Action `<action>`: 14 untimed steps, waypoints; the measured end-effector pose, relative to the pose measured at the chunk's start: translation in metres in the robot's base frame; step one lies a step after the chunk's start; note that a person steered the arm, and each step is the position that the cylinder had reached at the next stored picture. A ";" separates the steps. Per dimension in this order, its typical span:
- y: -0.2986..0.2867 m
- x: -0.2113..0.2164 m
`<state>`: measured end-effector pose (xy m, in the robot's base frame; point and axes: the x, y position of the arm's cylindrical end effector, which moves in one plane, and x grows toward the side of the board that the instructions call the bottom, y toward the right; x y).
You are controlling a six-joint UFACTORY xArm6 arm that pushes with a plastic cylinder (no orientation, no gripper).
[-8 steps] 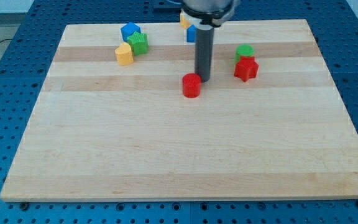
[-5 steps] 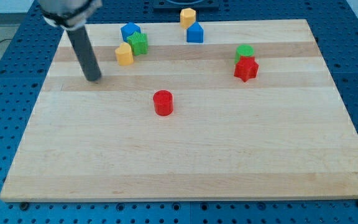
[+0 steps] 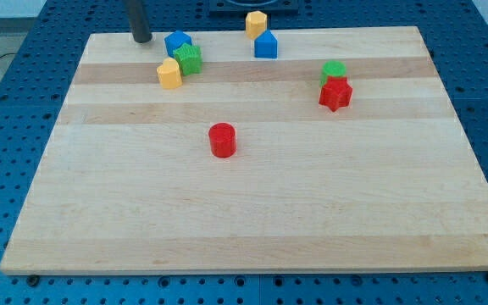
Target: Bring the green star at the bottom side of the red star
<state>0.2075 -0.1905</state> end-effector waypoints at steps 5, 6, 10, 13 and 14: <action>0.085 0.063; 0.109 0.077; 0.165 0.162; 0.159 0.183; 0.155 0.201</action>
<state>0.4090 -0.0355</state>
